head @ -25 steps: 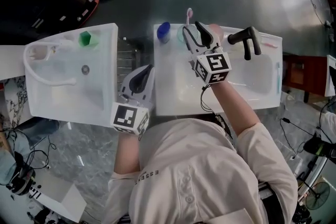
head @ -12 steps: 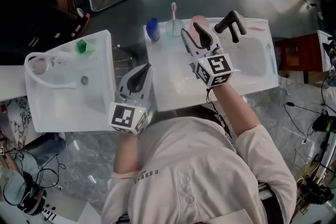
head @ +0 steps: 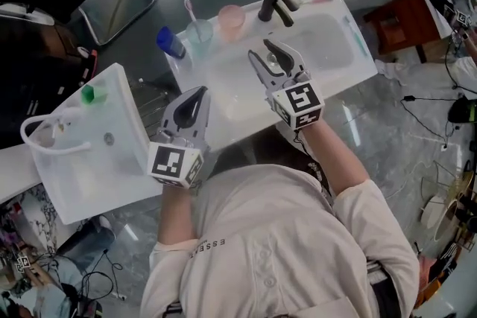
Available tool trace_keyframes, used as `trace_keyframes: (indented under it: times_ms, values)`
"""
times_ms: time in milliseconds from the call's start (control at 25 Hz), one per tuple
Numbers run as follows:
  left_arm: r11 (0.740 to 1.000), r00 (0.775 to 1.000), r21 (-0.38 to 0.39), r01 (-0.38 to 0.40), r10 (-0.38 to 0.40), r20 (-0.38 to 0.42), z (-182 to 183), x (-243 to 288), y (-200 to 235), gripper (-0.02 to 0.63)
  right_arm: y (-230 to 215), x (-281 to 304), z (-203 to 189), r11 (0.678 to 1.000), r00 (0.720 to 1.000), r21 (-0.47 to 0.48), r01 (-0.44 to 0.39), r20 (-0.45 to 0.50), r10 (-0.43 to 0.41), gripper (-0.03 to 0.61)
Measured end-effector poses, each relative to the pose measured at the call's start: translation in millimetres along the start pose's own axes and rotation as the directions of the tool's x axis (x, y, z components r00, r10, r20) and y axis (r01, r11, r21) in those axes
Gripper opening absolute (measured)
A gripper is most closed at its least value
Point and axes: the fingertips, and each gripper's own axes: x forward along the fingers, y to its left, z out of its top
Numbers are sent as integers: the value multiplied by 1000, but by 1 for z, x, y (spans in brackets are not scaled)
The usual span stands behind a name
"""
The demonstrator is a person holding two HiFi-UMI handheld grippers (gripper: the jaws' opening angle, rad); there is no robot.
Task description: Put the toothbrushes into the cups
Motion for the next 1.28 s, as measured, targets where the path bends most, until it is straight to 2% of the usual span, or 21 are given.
trace_keyframes:
  times_ms: [240,480,640,800,920,1120,1280]
  values:
    - [1000,1000,27,4,-4,-3,9,51,-32,1,-60,-18,-17,1000,1000,20,-14,-3,15,175]
    - [1000,1000,19,-11,11,-1,19,128,-72,0,-152,-31,-35,1000,1000,31,3,-25,-3,175]
    - [997,1000,81,-8,10,-24,23,184,-107,1,-214,-42,-56,999,997,37,19,-70,-16,175]
    - [997,1000,71,7,-6,-18,20,225,-130,0,-264,-55,-84,998,987,42,41,-154,-34,175]
    - [997,999,67,25,-23,-23,16,252,-145,0,-299,-67,-114,995,960,54,83,-273,-66,175]
    - [996,996,58,68,-64,-55,13,292,-169,0,-353,-85,-159,983,891,77,167,-439,-117,175]
    - [996,994,45,72,-68,-82,10,313,-175,1,-382,-92,-188,981,824,51,186,-552,-128,175]
